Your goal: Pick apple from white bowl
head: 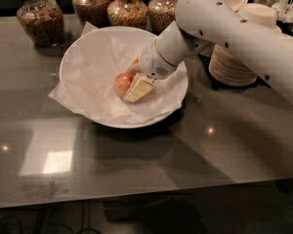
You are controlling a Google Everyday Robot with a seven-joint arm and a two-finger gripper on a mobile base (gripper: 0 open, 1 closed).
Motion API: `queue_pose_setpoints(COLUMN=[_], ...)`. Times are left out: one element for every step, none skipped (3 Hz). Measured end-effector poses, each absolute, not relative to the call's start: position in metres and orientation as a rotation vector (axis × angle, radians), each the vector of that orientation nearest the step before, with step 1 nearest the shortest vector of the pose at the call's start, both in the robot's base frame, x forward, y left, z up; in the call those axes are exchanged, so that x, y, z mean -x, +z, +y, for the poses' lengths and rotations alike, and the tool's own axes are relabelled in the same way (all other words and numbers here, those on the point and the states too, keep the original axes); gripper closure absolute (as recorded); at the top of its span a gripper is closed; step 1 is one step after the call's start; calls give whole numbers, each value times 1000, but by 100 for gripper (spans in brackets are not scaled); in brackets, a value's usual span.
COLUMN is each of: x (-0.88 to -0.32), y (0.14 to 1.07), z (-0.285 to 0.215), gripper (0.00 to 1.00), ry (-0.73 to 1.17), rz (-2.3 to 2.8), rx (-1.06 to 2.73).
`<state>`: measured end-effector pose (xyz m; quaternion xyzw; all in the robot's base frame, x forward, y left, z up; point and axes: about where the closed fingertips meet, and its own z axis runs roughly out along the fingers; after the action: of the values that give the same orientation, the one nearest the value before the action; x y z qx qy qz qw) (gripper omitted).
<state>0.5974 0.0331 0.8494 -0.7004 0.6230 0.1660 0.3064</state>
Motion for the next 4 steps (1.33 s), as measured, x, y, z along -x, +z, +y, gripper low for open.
queue_pose_setpoints(x=[-597,-600,-600,-592], y=[849,868,902,930], z=[33,28,7,-33], gripper=[100,100,100,100], ry=[439,479,543,613], rz=[1648,1585,1484,1454], rx=[1853,1791,1665,1552])
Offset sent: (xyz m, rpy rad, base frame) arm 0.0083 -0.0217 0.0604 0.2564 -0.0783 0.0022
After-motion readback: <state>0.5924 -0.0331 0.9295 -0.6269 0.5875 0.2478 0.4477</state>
